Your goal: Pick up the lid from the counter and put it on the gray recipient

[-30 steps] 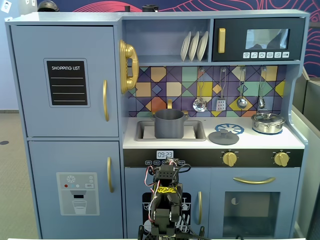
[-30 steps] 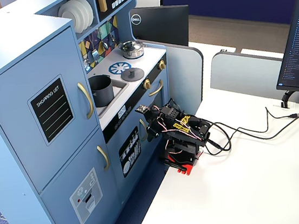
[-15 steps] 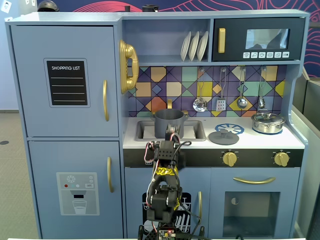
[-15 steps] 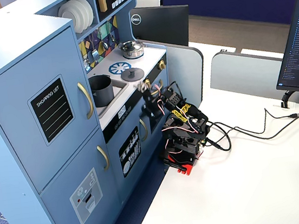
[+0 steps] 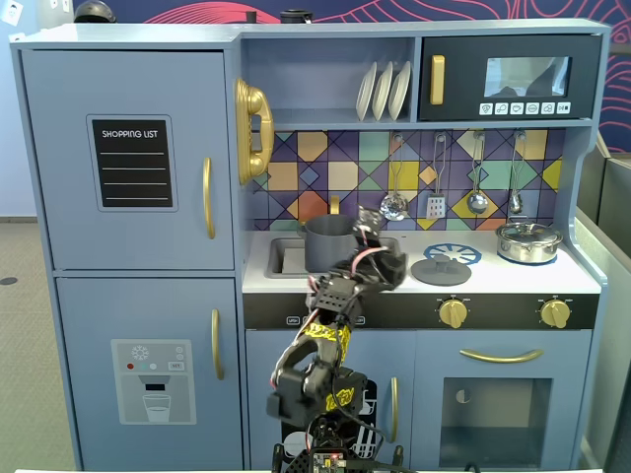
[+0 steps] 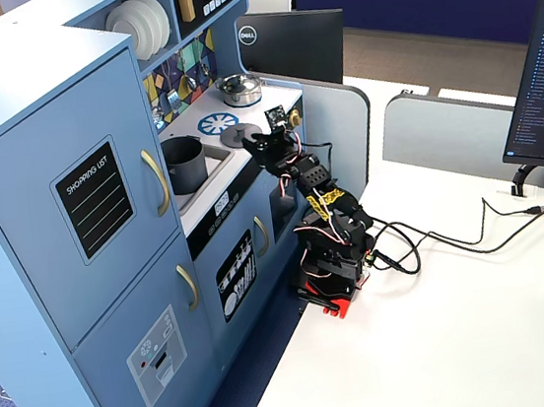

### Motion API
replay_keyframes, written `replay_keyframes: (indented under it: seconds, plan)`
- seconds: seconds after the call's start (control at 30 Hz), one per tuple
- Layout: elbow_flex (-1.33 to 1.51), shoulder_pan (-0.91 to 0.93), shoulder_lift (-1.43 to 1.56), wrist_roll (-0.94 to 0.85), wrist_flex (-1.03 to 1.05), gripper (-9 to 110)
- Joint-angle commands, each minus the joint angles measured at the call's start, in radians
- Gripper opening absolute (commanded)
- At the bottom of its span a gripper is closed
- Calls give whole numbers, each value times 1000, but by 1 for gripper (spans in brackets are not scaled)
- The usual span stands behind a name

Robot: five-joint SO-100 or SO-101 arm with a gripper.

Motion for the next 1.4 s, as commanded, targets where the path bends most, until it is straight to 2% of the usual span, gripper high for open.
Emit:
replay_keyframes:
  seconds: [0.0,0.1,0.27,0.43,1.37]
  plan:
    - [29,61,-44,-46,-198,0]
    - [28,77,-107,-26,-272,10]
    - [12,106,-247,-20,-431,19]
    - [6,124,-348,-32,-535,18]
    - [-275,118,-790,-51,-663,20]
